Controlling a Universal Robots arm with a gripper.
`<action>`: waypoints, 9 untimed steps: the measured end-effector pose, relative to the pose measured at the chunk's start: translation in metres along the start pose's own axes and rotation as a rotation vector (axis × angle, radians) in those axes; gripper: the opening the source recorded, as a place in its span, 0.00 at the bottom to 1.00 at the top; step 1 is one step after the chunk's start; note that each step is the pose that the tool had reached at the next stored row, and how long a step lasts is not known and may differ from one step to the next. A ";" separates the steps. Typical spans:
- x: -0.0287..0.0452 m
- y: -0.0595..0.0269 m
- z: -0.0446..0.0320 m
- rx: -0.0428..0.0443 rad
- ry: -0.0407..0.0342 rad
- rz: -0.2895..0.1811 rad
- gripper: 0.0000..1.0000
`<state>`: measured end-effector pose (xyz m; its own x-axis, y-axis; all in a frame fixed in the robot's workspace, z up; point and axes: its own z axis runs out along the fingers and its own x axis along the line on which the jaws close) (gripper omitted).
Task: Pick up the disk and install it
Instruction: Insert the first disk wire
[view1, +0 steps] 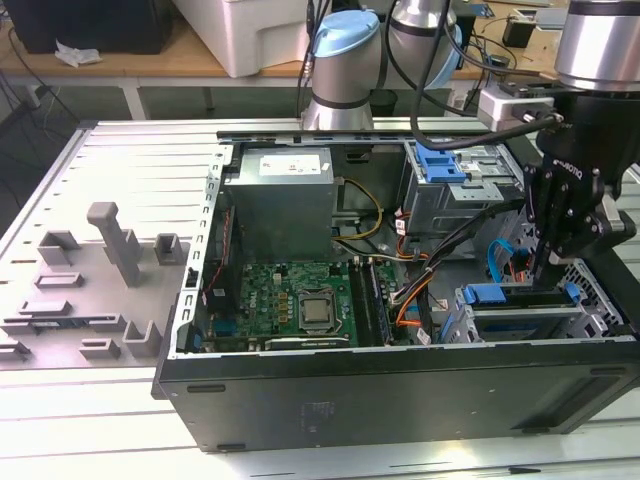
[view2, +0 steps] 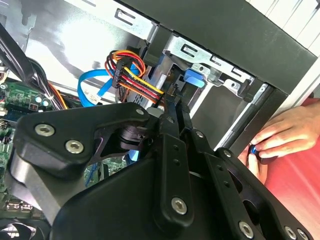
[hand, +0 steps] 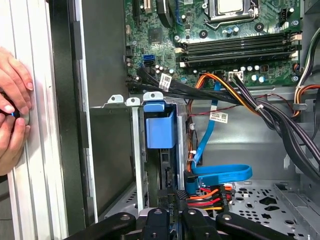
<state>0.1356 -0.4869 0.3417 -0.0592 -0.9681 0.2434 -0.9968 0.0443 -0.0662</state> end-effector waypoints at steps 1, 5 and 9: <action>0.0003 0.0000 0.0001 0.0000 -0.0007 0.000 0.17; 0.0012 -0.0002 0.0003 0.0001 -0.0021 -0.001 0.17; 0.0018 -0.0006 0.0005 0.0022 -0.0040 -0.009 0.17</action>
<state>0.1361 -0.4888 0.3417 -0.0497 -0.9694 0.2402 -0.9972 0.0347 -0.0661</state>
